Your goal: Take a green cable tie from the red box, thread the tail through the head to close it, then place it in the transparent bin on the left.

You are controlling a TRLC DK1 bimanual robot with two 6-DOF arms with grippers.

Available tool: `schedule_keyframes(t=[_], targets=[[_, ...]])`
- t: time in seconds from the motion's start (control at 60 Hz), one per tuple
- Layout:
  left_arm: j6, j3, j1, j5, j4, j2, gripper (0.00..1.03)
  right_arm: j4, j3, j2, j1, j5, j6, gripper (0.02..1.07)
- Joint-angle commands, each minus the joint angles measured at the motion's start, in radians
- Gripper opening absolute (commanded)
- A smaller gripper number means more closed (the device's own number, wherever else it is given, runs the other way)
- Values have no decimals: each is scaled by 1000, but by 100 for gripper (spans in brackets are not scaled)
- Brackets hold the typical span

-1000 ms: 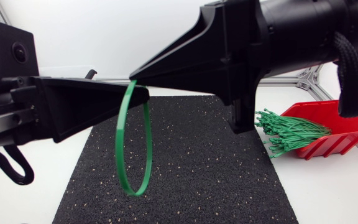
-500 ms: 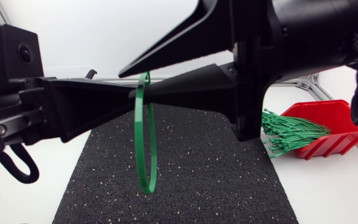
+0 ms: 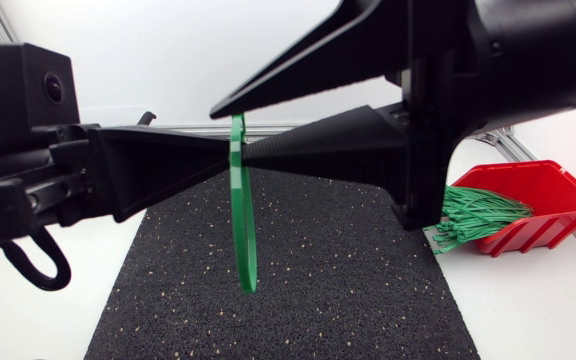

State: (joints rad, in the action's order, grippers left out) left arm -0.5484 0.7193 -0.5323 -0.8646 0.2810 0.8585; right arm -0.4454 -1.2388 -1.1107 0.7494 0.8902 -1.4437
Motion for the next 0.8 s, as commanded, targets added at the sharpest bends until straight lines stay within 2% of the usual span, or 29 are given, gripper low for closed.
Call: schedule_keyframes(t=[0.0,0.5,0.783], targets=[[11,31,-3,-2,1,-7,3,-9,32,3,-8,7,2,36],[11,31,-14,-2,-20,-44,3,-22,24,22,-91,15,22,36],[11,32,-21,-2,-23,-50,3,-13,-1,-60,-179,53,42,36]])
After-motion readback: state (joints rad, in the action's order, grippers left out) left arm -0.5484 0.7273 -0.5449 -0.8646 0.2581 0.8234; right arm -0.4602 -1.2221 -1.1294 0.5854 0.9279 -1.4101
